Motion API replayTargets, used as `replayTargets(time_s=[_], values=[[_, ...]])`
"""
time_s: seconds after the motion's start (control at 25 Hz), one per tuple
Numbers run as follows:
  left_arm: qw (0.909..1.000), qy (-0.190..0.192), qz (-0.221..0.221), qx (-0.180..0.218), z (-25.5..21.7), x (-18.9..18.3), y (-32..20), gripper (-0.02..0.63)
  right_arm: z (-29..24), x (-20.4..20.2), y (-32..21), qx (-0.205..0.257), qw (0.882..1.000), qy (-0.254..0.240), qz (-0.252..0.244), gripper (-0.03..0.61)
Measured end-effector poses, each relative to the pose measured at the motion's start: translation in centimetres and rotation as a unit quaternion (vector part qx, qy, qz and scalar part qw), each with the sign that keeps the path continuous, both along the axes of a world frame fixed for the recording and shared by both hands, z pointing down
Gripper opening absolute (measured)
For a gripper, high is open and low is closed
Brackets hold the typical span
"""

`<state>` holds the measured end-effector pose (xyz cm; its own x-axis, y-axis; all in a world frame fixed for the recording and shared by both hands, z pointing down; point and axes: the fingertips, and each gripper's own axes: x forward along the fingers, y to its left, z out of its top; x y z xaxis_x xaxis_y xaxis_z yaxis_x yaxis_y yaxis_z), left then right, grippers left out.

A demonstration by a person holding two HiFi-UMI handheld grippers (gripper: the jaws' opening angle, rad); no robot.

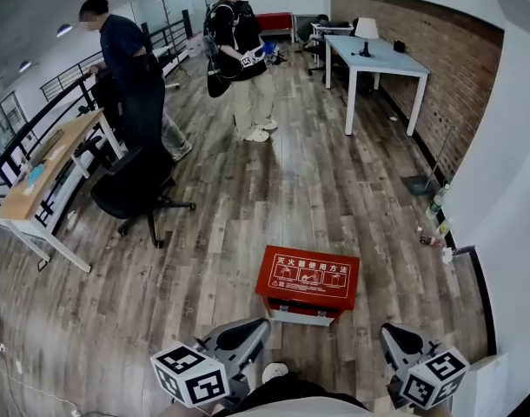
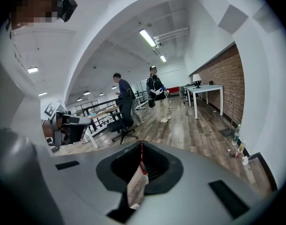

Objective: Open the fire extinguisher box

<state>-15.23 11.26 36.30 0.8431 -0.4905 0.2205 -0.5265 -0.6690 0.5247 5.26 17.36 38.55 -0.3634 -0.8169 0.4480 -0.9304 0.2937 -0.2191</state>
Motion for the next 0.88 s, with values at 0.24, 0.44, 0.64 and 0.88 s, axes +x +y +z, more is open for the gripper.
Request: replayTargets(time_s=[0.24, 0.44, 0.64, 0.88], values=[[0.9994, -0.004, 0.031, 0.013, -0.9, -0.7, -4.5, 0.006, -0.7, -1.1, -4.3, 0.01, 1.0, -0.005, 0.029, 0.011], [0.9986, -0.003, 0.048, 0.023, -0.8, -2.1, -8.1, 0.006, 0.2, -3.0, -7.5, 0.007, 0.999, -0.02, 0.046, 0.011], [0.9979, 0.02, 0.05, 0.036, -1.2, -2.4, -11.5, 0.006, 1.7, -4.6, -9.5, -0.008, 0.999, -0.006, 0.038, 0.011], [0.9947, 0.075, 0.06, 0.038, -2.0, -1.6, -12.9, 0.006, 1.9, -3.6, -10.3, -0.016, 0.999, 0.01, 0.047, 0.011]])
